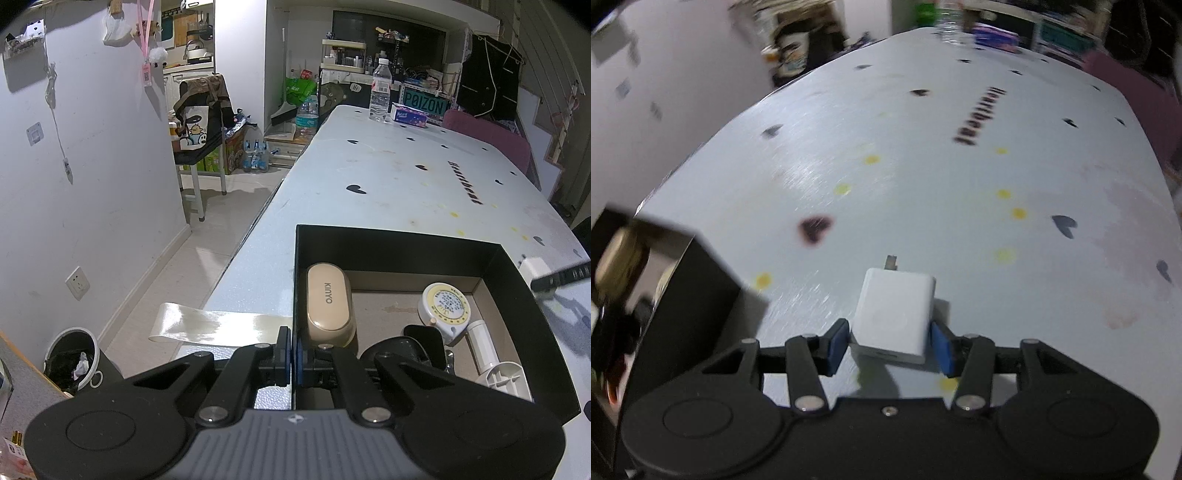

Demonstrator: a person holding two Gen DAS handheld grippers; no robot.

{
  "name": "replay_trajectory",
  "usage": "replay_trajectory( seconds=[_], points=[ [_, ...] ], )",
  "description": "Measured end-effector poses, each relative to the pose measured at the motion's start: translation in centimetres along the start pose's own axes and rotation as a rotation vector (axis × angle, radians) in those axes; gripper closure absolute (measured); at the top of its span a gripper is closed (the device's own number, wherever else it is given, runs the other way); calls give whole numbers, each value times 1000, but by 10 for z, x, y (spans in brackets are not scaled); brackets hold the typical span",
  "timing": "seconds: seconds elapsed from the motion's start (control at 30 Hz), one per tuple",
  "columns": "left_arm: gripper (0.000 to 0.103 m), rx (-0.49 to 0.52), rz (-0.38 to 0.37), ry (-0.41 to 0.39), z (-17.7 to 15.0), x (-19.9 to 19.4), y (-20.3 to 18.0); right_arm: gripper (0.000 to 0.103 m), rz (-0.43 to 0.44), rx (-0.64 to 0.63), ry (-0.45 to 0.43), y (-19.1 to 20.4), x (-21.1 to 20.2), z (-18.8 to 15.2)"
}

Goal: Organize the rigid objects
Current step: 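Carry the white charger cube into the black box and release it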

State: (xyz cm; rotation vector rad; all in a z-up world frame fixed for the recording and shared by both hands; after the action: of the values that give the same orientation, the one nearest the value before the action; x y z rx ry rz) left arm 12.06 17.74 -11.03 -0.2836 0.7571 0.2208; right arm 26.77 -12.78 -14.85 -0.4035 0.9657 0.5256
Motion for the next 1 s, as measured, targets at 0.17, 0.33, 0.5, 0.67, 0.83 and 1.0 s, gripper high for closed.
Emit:
replay_trajectory(
  seconds=[0.17, 0.33, 0.5, 0.67, 0.83, 1.0],
  points=[
    [101, 0, 0, 0, 0, 0, 0, 42, -69, 23, 29, -10, -5, -6],
    [101, 0, 0, 0, 0, 0, 0, 44, -135, 128, 37, -39, -8, -12],
    [100, 1, 1, 0, 0, 0, 0, 45, -200, 253, 40, -67, -11, -18],
    [100, 1, 0, 0, 0, 0, 0, 27, -63, 347, -81, -64, -23, -8],
    [100, 0, 0, 0, 0, 0, 0, 23, -31, 446, -77, -60, -7, 3],
    [100, 0, 0, 0, 0, 0, 0, 32, -70, 553, -7, -62, 18, 2]
  ],
)
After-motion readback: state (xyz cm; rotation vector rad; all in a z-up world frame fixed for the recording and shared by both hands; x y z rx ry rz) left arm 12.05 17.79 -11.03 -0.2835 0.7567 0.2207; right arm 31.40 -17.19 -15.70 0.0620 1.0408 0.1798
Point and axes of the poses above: each gripper's, at about its wrist camera, not at the fingertips, and x roughly the way its jaws point, y to its left, z to its top, the point moved 10 cm from there along x, roughly the way its jaws point, and after that the axes turned 12 degrees about -x, right-handed, at the moved point
